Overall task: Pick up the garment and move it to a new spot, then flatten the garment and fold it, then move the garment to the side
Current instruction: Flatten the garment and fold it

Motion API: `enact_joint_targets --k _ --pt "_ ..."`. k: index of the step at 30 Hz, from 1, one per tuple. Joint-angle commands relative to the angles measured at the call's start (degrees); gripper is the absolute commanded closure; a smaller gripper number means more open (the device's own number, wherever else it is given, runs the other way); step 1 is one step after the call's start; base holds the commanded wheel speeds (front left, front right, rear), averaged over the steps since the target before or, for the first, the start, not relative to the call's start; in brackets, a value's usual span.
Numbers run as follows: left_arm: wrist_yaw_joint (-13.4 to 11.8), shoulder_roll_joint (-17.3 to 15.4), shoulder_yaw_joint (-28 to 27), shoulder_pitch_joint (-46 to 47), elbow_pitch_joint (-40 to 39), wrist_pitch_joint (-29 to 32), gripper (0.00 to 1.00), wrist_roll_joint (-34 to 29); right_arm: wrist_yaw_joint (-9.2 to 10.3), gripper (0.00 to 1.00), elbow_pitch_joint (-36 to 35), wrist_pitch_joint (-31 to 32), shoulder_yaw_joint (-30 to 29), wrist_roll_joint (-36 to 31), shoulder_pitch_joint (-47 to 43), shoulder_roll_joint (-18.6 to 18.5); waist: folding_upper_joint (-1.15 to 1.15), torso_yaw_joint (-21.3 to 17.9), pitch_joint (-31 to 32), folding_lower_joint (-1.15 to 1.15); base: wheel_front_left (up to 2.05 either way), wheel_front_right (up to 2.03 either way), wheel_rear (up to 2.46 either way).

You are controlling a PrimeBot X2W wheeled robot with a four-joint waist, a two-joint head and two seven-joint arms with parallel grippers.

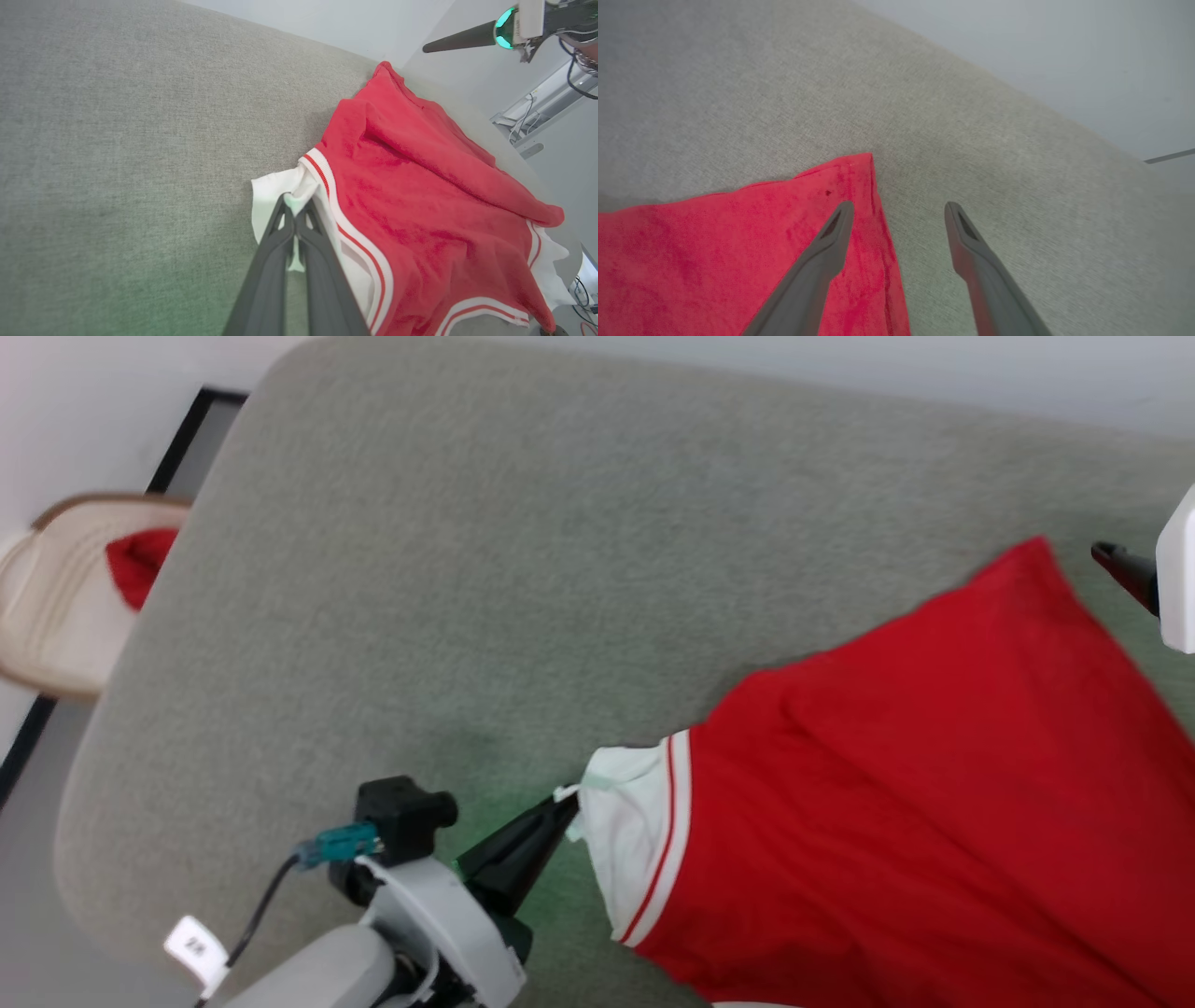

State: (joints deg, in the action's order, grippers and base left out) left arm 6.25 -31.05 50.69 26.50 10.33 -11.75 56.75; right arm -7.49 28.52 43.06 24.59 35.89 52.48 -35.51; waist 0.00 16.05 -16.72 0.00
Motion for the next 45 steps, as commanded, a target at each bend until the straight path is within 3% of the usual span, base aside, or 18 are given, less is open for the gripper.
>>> enact_joint_targets --k 1,13,14,15,16,25,30,39,45 --pt "0.5 0.9 0.5 1.2 0.7 -0.5 1.0 -0.4 0.0 0.0 1.5 1.2 1.3 1.4 1.3 -0.4 0.0 4.1 -4.1 0.0 0.0 0.0 0.0" --pt "1.2 3.6 3.7 4.9 4.4 -2.1 1.0 0.8 0.01 0.02 11.8 8.0 7.9 4.0 3.6 -0.7 0.0 6.9 -6.6 0.0 0.0 0.0 0.0" --pt "1.2 3.5 3.9 5.1 4.5 -2.1 1.0 1.0 0.01 0.52 12.6 8.9 8.5 4.2 3.6 -0.7 0.0 6.9 -6.5 0.0 0.0 0.0 0.0" --pt "1.2 3.4 4.2 5.2 4.5 -2.3 1.0 1.3 0.01 0.87 12.7 10.0 9.5 4.6 3.3 -0.7 0.0 7.0 -6.5 0.0 0.0 0.0 0.0" --pt "1.2 3.2 4.4 5.2 4.6 -2.4 1.0 1.5 0.0 1.0 12.8 10.8 10.2 4.9 3.0 -0.8 0.0 6.9 -6.5 0.0 0.0 0.0 0.0" --pt "1.3 2.2 5.9 6.4 5.2 -3.1 1.0 3.1 0.03 1.0 14.4 9.2 10.2 5.7 4.9 -1.3 0.0 5.7 -5.7 0.0 0.0 0.0 0.0" --pt "1.2 -0.3 6.7 8.6 3.0 -2.1 1.0 5.5 0.03 1.0 14.1 6.4 10.5 6.7 6.6 -0.2 0.0 3.7 -3.3 0.0 0.0 0.0 0.0" --pt "1.2 -8.4 6.3 19.3 -1.7 8.2 1.0 8.0 0.03 1.0 10.5 1.5 11.9 10.2 9.5 0.5 0.0 -0.5 3.3 0.0 0.0 0.0 0.0" --pt "1.2 -11.5 5.0 27.1 -1.4 14.7 1.0 10.1 0.03 1.0 7.5 -1.8 11.7 13.4 10.8 0.4 0.0 -2.8 7.0 0.0 0.0 0.0 0.0"
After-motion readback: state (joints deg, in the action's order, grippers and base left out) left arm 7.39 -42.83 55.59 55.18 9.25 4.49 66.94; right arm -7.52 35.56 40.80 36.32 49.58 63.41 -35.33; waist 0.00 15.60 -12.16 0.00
